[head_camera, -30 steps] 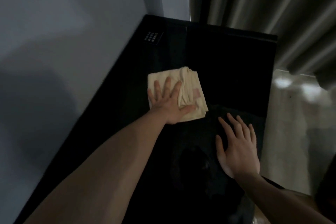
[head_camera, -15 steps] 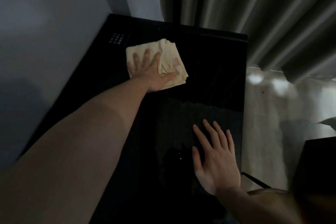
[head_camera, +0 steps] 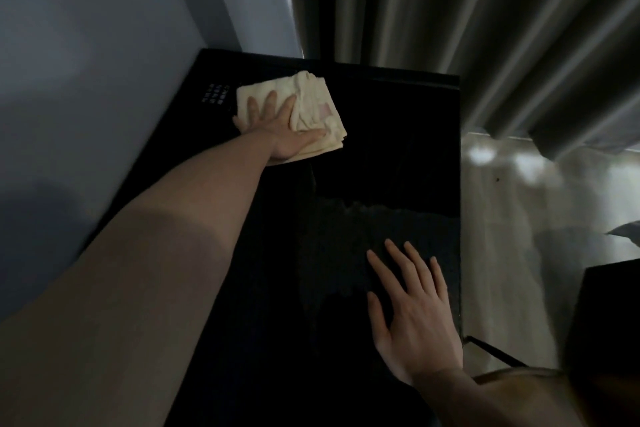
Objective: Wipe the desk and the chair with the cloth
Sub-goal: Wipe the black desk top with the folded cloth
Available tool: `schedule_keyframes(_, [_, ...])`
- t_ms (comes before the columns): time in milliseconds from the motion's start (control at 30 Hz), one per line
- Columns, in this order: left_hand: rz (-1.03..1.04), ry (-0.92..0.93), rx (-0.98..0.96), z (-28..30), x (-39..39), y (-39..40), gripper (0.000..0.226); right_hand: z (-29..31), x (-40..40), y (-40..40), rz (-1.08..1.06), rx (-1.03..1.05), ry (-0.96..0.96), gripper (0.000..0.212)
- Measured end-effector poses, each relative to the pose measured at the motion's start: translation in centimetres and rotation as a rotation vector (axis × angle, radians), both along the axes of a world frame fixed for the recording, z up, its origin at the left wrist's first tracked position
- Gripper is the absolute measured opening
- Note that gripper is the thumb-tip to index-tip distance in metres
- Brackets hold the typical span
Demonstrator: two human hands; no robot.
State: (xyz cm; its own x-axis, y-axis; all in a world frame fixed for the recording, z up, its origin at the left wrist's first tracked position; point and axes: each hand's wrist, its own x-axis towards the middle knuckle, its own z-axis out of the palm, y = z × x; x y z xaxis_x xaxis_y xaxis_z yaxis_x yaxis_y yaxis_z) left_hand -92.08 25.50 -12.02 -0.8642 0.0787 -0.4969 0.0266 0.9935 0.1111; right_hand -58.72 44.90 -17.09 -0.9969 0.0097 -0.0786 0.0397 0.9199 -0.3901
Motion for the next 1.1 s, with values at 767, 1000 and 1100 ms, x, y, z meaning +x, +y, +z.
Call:
schedule_keyframes(767, [0.282,-0.043,-0.082,0.7,1.8,-8.0,0.131,-0.5,0.1,0.0,0.001,0.037,0.081,0.062])
schedule_keyframes(1000, [0.281,-0.051,-0.127,1.5,7.2,-10.4,0.128,0.1,0.9,-0.9,0.005,0.025,0.081,0.063])
schedule_keyframes(1100, [0.269,-0.083,-0.1,0.9,8.4,-11.0,0.125,-0.2,0.2,-0.3,0.004,0.025,0.086,0.064])
